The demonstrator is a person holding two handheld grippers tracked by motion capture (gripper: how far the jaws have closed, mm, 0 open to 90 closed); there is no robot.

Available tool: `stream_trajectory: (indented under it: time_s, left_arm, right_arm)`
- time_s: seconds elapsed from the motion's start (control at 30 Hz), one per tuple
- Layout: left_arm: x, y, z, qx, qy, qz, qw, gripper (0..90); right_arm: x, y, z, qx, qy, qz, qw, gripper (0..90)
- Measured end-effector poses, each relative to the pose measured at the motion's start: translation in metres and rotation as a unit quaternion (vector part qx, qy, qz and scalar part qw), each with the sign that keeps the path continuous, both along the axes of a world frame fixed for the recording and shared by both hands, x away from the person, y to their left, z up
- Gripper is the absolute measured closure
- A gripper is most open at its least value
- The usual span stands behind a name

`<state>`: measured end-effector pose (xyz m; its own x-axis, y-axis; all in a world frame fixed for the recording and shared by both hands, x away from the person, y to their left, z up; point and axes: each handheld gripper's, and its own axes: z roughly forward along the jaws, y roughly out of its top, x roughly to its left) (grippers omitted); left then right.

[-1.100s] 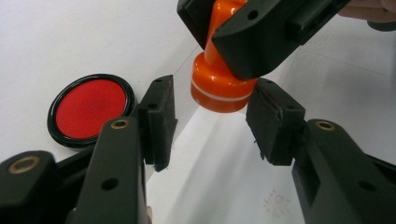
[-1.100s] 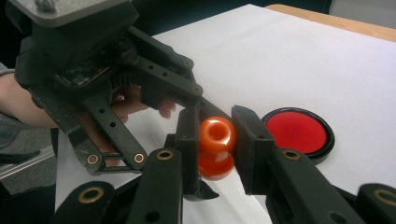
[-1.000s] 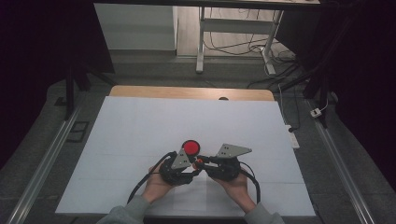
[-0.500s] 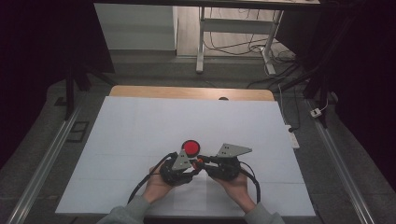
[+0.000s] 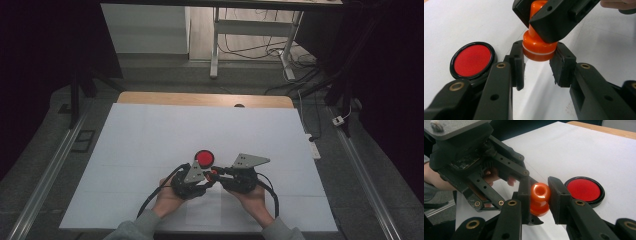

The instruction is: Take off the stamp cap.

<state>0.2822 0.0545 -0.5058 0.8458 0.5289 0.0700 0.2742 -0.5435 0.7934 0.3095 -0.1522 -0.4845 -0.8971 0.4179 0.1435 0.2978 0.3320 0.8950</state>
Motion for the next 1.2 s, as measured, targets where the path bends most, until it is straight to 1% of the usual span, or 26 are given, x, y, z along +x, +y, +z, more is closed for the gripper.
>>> stream_trajectory:
  time_s: [0.3, 0.63, 0.8, 1.2]
  left_arm:
    - [0.0000, -0.0001, -0.0005, 0.002, 0.001, -0.001, 1.0000, 64.8]
    - [0.0022, 0.0017, -0.0023, -0.006, 0.012, -0.006, 0.9999, 64.8]
    - [0.0021, 0.0021, -0.0023, -0.004, 0.007, -0.007, 0.9999, 64.9]
    - [0.0019, 0.0023, -0.0023, -0.001, 0.006, -0.008, 0.9999, 64.9]
  right_arm:
    - [0.0007, -0.0001, -0.0005, 0.000, 0.004, 0.001, 1.0000, 71.8]
    - [0.0004, 0.0008, -0.0014, -0.002, 0.002, 0.000, 1.0000, 71.8]
    - [0.0003, 0.0010, -0.0014, -0.003, 0.001, 0.000, 1.0000, 71.9]
    - [0.0001, 0.0014, -0.0015, -0.003, 0.000, -0.001, 1.0000, 72.0]
